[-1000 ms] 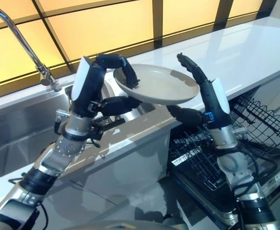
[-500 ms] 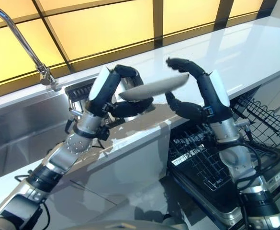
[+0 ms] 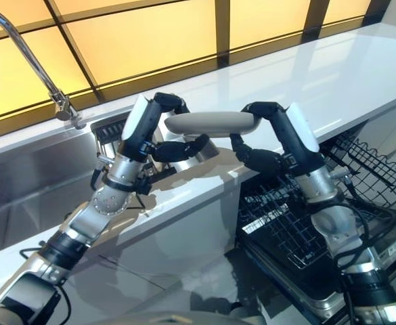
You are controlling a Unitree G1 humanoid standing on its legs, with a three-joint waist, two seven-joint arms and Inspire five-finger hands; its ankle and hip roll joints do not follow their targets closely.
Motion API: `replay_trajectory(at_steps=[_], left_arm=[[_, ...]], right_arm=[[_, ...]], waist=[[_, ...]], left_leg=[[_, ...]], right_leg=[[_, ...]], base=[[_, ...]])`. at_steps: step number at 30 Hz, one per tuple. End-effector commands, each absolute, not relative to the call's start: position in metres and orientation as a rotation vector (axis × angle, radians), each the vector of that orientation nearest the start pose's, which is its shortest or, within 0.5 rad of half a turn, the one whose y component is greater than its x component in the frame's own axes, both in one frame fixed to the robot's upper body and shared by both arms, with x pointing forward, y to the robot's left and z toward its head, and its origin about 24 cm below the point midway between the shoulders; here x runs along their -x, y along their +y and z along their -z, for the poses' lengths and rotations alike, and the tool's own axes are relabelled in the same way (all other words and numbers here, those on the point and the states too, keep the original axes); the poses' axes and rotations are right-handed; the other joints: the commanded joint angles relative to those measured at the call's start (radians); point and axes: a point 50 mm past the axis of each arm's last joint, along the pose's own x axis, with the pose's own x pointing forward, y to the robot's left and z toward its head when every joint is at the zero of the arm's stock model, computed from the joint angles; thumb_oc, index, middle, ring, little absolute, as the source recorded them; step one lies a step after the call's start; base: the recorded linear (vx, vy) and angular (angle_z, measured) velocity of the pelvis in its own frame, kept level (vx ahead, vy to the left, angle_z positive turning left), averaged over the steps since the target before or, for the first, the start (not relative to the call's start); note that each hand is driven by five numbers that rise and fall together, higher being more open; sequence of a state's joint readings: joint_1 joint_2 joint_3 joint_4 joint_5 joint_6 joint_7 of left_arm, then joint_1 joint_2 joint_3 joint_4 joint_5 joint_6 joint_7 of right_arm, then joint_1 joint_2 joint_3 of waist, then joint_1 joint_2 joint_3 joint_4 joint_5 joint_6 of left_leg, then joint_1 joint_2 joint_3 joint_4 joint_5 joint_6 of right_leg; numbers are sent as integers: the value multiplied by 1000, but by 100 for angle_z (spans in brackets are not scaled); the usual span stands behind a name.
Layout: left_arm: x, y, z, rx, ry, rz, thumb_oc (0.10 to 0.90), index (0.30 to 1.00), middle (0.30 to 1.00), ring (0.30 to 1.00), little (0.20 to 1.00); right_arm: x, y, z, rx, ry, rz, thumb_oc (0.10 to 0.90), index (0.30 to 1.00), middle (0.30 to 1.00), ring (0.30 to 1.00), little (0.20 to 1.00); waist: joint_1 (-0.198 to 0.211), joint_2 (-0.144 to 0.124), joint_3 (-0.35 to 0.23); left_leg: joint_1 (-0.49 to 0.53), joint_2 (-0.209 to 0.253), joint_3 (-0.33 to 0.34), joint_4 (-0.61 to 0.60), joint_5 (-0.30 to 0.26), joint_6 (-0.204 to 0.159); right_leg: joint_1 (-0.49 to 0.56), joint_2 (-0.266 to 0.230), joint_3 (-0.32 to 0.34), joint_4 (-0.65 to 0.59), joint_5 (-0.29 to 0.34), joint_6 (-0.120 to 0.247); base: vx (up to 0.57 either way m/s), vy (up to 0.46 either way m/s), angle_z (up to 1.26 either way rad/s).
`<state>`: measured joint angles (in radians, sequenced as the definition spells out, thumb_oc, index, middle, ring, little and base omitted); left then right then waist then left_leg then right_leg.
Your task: Pick up plates and place into dishwasher.
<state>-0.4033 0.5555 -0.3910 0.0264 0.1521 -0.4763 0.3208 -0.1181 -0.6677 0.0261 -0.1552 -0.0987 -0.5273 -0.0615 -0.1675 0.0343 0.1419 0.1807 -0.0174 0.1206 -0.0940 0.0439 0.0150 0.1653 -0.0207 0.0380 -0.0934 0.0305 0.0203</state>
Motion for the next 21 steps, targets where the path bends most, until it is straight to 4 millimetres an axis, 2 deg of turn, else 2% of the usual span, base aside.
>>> replay_trajectory(at_steps=[1,3,4,5,6,7,21], left_arm=[[-291,119,-200,-516,-1019,218,100,300,300,300,200],[-291,120,-201,-522,-1027,214,100,300,300,300,200],[-291,120,-202,-522,-1031,215,336,502,502,502,436],[-290,120,-202,-520,-1032,219,638,761,761,761,738],[-290,120,-202,-517,-1036,217,638,761,761,761,738],[-288,121,-203,-505,-1049,217,800,900,900,900,900],[-281,130,-212,-473,-1103,168,800,900,900,900,900]], right_arm=[[-239,-203,-234,557,-1105,-84,100,300,300,300,200],[-240,-203,-234,559,-1101,-82,100,300,300,300,200],[-240,-204,-234,560,-1099,-81,100,300,300,300,200],[-240,-204,-234,561,-1098,-79,100,300,300,300,200],[-240,-204,-234,563,-1098,-77,100,300,300,300,200],[-239,-205,-234,568,-1095,-72,100,300,300,300,200],[-236,-217,-230,617,-1090,22,100,300,300,300,200]], waist=[[12,-28,-63],[12,-29,-63],[12,-29,-63],[12,-29,-63],[13,-29,-64],[12,-29,-65],[8,-28,-68]], left_leg=[[38,-56,4,7,-189,64],[38,-56,3,7,-189,64],[38,-56,3,7,-189,64],[38,-56,3,7,-189,64],[38,-56,3,7,-190,65],[37,-56,3,7,-189,65],[36,-55,6,7,-189,63]], right_leg=[[17,99,26,6,-77,0],[18,99,25,6,-77,0],[18,99,25,6,-77,0],[18,99,25,6,-78,0],[18,99,24,6,-78,1],[16,99,25,6,-77,1],[14,100,28,6,-75,2]], base=[[0,0,0],[0,0,0],[0,0,0],[0,0,0],[0,0,0],[0,0,0],[0,0,0]])
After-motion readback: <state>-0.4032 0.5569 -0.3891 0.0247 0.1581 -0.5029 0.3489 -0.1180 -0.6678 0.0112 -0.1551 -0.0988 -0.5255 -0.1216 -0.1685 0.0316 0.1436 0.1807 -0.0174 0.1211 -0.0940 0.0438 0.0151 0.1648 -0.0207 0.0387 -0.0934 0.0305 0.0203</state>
